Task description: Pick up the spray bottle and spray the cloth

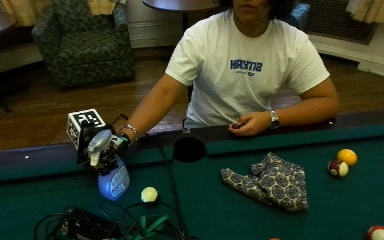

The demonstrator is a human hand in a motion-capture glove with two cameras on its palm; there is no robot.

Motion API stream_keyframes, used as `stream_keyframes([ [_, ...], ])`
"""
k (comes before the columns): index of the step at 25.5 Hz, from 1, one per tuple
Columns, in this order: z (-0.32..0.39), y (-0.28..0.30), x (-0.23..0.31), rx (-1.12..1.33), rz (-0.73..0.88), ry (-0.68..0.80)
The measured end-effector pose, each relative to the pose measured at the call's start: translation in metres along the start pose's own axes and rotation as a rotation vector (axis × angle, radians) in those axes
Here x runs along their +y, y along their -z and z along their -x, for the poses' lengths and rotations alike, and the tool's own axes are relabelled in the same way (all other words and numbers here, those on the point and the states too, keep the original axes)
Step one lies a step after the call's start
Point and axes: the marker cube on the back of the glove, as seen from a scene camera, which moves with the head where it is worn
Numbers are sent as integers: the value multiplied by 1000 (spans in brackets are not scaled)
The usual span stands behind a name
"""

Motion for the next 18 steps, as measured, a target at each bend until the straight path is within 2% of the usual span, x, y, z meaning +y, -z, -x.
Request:
stream_keyframes([
  [5,54,-4,2,-87,50,94],
  [11,158,0,10,-184,192,244],
  [18,252,-15,17,-270,403,299],
])
